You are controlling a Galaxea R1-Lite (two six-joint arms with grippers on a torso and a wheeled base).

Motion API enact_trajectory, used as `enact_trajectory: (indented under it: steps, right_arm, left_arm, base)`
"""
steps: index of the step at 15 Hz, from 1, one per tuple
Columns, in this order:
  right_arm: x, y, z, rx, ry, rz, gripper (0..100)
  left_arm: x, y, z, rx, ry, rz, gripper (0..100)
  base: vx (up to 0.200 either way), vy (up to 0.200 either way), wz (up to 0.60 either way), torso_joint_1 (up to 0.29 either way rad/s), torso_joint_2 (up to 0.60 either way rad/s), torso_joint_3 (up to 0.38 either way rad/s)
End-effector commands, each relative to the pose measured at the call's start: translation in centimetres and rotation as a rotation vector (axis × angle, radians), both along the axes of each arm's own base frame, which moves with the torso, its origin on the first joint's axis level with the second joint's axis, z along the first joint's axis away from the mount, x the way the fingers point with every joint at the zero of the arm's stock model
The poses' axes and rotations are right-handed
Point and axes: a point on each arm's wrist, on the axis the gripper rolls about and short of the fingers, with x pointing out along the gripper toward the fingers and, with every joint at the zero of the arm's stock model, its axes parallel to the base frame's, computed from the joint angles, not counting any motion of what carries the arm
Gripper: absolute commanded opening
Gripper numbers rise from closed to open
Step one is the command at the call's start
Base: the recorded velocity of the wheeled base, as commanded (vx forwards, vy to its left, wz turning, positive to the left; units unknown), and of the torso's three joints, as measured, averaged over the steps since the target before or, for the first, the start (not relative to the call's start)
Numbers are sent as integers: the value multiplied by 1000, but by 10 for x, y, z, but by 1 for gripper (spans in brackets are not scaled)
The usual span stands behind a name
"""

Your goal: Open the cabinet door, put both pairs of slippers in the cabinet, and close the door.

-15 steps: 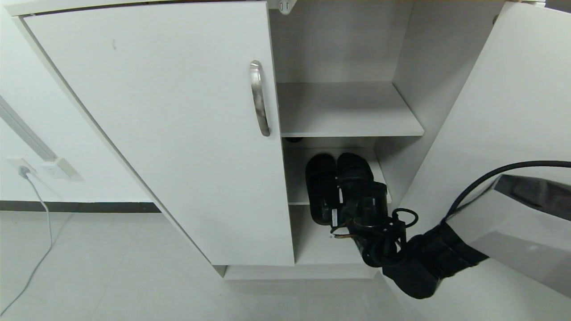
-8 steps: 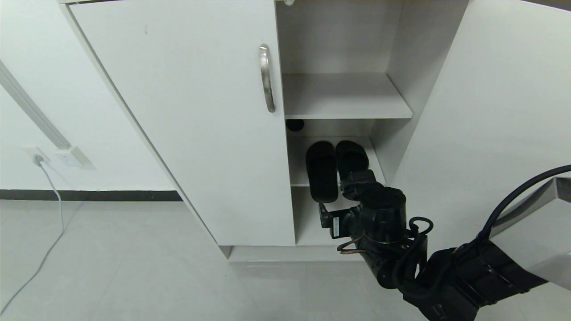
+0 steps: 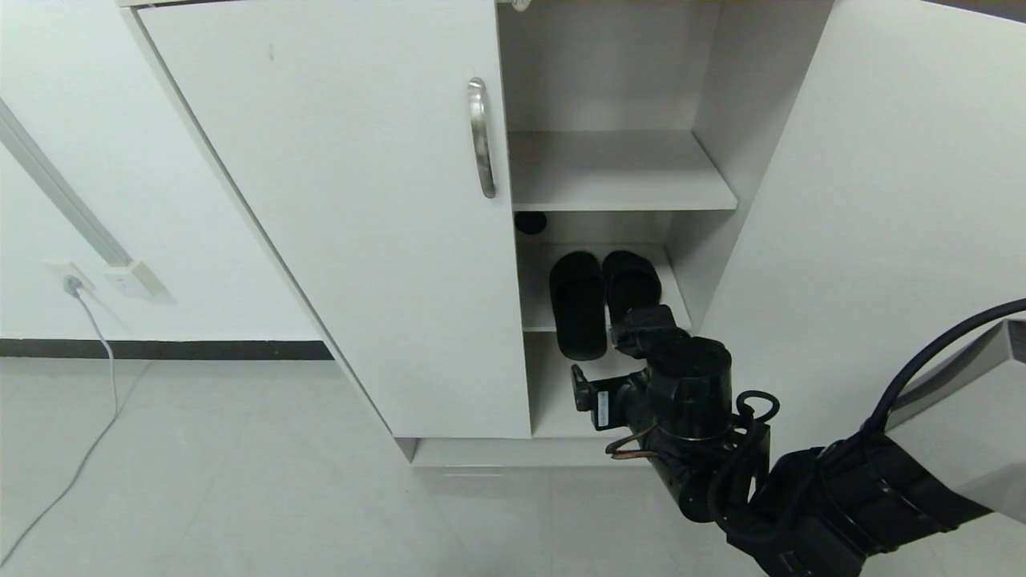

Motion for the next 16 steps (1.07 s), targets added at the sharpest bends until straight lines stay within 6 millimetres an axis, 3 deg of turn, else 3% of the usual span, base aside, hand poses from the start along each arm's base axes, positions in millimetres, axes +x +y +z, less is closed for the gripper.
enact_trajectory:
  steps: [1, 11, 16]
  right_arm:
    - [-1, 1, 0, 0, 2, 3, 100]
    - [-2, 1, -3, -7, 9, 5, 100]
    - [-2, 0, -8, -18, 18, 5, 100]
  left_arm:
    - [0, 0, 0, 0, 1, -1, 0]
    - [0, 0, 0, 0, 1, -1, 0]
    - [0, 0, 0, -2, 1, 4, 0]
  base:
    - [0, 0, 0, 2, 7, 115]
    - [0, 0, 0, 2, 0, 195]
    - [0, 0, 0, 1, 1, 42]
